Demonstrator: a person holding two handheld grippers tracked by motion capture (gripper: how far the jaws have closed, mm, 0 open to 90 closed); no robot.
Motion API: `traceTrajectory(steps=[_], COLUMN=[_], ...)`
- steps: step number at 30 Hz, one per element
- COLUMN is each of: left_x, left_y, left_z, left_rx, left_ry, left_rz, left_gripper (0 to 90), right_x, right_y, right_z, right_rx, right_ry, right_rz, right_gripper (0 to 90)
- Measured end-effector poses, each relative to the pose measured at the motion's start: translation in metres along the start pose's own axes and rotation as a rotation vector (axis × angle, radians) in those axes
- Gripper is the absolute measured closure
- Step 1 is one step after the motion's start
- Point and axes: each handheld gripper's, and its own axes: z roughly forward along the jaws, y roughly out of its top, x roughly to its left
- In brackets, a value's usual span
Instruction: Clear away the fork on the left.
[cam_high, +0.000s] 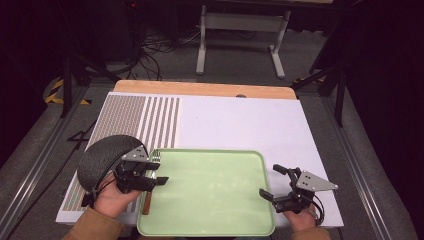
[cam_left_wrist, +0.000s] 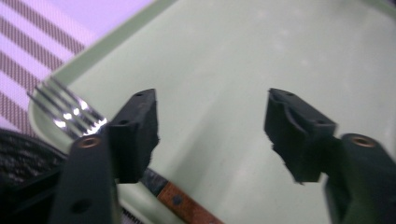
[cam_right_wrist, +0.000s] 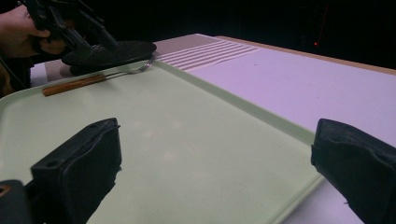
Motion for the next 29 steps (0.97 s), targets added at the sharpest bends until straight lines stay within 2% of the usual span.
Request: traceTrajectory(steps=[4,10,11,12,13,17,19,20,24,25,26,27,29], left_x=[-0.005,-0.008,-0.007,-0.007,-0.007,-0.007,-0.007,-0.006,-0.005,-0.005,-0.005,-0.004,-0.003], left_y=[-0.006,-0.019,-0.023,-0.026,-0.026,-0.048,-0.051,-0.057,-0.061,-0.062,-0.062,-0.063,-0.062], left_z=[-0.009,-0.018,-0.019,-0.019,-0.019,-0.016,-0.015,-0.013,-0.01,-0.011,-0.012,-0.011,-0.01], left_rx=[-0.087,-0.195,-0.234,-0.257,-0.257,-0.369,-0.377,-0.379,-0.38,-0.381,-0.404,-0.423,-0.425], left_ry=[0.011,0.02,0.016,0.005,0.005,-0.035,-0.031,-0.034,-0.024,-0.007,0.011,0.004,-0.008], left_rz=[0.04,0.061,0.063,0.056,0.056,0.017,0.019,0.004,0.008,0.017,0.029,0.025,0.024], left_gripper=[17.9,7.3,5.0,4.2,3.9,3.7,3.6,3.5,2.8,2.8,2.8,2.8,2.8], right_x=[0.0,0.0,0.0,0.0,0.0,0.0,0.0,0.001,0.001,0.001,0.0,0.0,0.0], right_y=[0.0,0.0,0.0,0.0,0.0,0.0,0.0,0.0,-0.001,-0.001,-0.001,-0.001,-0.001], right_z=[0.0,-0.001,-0.001,-0.001,-0.001,-0.001,0.0,0.0,0.0,0.0,0.0,0.0,0.001], right_rx=[-0.005,-0.005,-0.005,-0.004,-0.005,-0.001,-0.001,0.0,-0.001,-0.003,-0.004,-0.004,-0.002], right_ry=[0.002,0.003,0.002,0.002,0.002,-0.001,-0.001,-0.002,-0.003,-0.005,-0.005,-0.005,-0.004], right_rz=[0.005,0.0,-0.001,0.0,0.002,0.001,0.002,0.005,0.005,0.008,0.008,0.008,0.008], right_gripper=[2.3,2.3,2.3,2.3,2.3,2.3,2.3,2.3,2.3,2.3,2.3,2.3,2.3])
